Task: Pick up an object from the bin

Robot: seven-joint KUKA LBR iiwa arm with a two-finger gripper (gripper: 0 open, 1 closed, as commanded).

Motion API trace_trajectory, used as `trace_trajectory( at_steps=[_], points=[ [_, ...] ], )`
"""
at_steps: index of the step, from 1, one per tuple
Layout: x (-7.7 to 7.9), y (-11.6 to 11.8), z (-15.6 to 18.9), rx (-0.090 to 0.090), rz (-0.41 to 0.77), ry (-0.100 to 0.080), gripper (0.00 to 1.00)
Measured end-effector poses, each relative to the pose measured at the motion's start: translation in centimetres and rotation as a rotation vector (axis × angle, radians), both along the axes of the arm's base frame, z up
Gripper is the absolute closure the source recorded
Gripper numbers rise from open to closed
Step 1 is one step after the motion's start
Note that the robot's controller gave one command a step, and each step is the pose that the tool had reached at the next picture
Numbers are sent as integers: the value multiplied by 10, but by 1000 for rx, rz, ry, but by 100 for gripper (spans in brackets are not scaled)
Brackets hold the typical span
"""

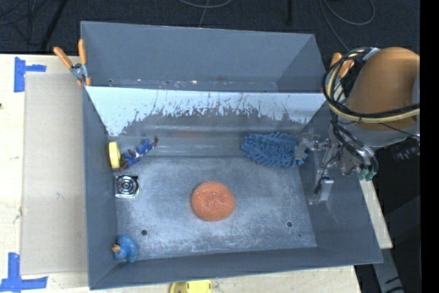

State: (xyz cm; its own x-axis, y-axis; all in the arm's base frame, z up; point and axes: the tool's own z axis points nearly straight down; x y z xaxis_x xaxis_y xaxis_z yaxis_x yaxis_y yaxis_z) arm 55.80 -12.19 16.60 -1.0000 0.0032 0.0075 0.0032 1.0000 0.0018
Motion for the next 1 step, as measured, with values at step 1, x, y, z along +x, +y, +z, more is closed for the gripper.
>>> trace_trajectory(
  at_steps=[1],
  points=[
    [2, 0, 5, -1, 3, -7, 0]
  ],
)
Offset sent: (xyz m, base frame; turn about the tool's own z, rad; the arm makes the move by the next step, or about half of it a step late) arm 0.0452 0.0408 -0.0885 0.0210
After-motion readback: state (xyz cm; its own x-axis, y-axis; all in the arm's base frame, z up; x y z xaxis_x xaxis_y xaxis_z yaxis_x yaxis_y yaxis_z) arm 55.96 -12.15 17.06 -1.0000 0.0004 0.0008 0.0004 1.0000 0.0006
